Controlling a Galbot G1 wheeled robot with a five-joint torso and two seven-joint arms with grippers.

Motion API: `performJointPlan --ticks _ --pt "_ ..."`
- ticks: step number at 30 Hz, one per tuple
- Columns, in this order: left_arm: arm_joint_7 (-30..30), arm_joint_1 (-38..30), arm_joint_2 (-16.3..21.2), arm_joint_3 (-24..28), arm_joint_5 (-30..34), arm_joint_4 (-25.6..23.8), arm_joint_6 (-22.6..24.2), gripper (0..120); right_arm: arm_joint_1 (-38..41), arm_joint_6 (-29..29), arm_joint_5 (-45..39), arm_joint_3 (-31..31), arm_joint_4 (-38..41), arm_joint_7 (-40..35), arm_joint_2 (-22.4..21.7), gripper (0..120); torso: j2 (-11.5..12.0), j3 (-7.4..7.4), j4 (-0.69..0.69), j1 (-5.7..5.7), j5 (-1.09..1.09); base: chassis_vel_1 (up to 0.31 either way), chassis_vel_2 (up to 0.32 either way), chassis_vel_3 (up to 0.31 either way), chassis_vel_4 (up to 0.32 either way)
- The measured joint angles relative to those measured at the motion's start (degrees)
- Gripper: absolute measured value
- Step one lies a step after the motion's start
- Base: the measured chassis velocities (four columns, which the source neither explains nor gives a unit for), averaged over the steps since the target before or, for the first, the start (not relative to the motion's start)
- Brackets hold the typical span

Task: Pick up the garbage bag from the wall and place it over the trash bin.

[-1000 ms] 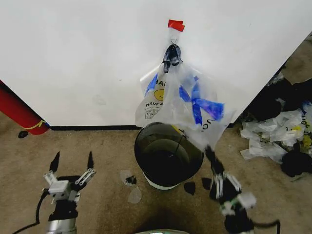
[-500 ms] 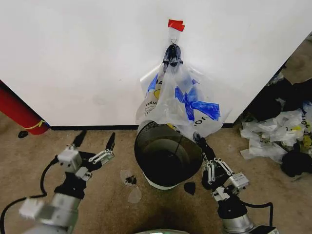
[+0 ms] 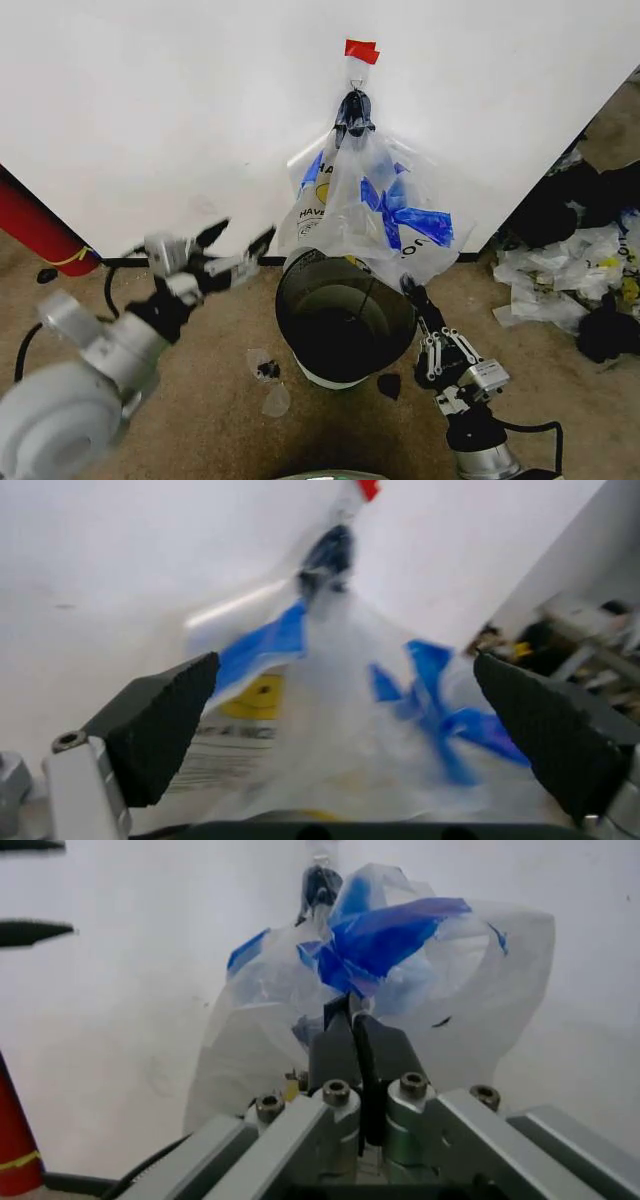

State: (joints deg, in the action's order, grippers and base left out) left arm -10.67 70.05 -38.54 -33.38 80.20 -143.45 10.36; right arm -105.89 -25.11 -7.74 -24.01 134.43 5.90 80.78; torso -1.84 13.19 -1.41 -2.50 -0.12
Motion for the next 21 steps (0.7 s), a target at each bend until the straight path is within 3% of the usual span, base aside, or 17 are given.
performJointPlan --ticks 5,8,10,13,14,15,21 --pt "-0.97 -9.72 0.77 7.25 4.91 0.04 2.27 100 0.01 0.09 0.75 -0.04 -0.4 -0.36 0.72 0 0.0 0.0 0.0 0.0 0.0 0.0 0.0 0.0 0.0" --pt "-2.79 -19.91 0.44 15.73 5.62 1.19 4.8 100 0.04 0.26 1.6 0.04 -0.47 -0.4 1.5 0 0.0 -0.01 0.0 0.01 0.02 0.0 0.0 0.0 0.0" --pt "-3.05 -21.22 0.37 16.98 5.62 1.72 5.0 100 0.04 0.27 1.65 0.04 -0.51 -0.4 1.57 0 0.0 -0.01 -0.01 0.01 0.01 0.0 0.0 0.0 0.0" --pt "-4.67 -27.56 0.02 23.88 5.62 4.21 6.05 100 0.07 0.32 1.84 -0.27 -1.01 -0.52 1.77 0 0.0 0.0 0.0 0.0 0.0 0.0 0.0 0.0 0.0" --pt "-7.47 -31.53 -0.85 28.94 5.58 5.14 7.96 100 0.3 0.44 1.86 -0.69 -1.42 -0.71 1.83 0 0.0 0.0 0.0 0.0 0.01 0.0 0.0 0.0 0.0" --pt "-9.09 -32.99 -1.38 30.76 5.54 5.41 9.26 98 0.41 0.56 1.86 -0.83 -1.51 -0.83 1.89 0 0.0 0.0 0.0 0.01 0.02 0.0 0.0 0.0 0.0" --pt "-13.64 -36.42 -2.99 34.39 5.83 6.18 13.14 98 0.62 0.81 1.84 -1.11 -1.59 -1.03 1.94 0 0.0 0.0 0.0 0.0 0.01 0.0 0.0 0.0 0.0"
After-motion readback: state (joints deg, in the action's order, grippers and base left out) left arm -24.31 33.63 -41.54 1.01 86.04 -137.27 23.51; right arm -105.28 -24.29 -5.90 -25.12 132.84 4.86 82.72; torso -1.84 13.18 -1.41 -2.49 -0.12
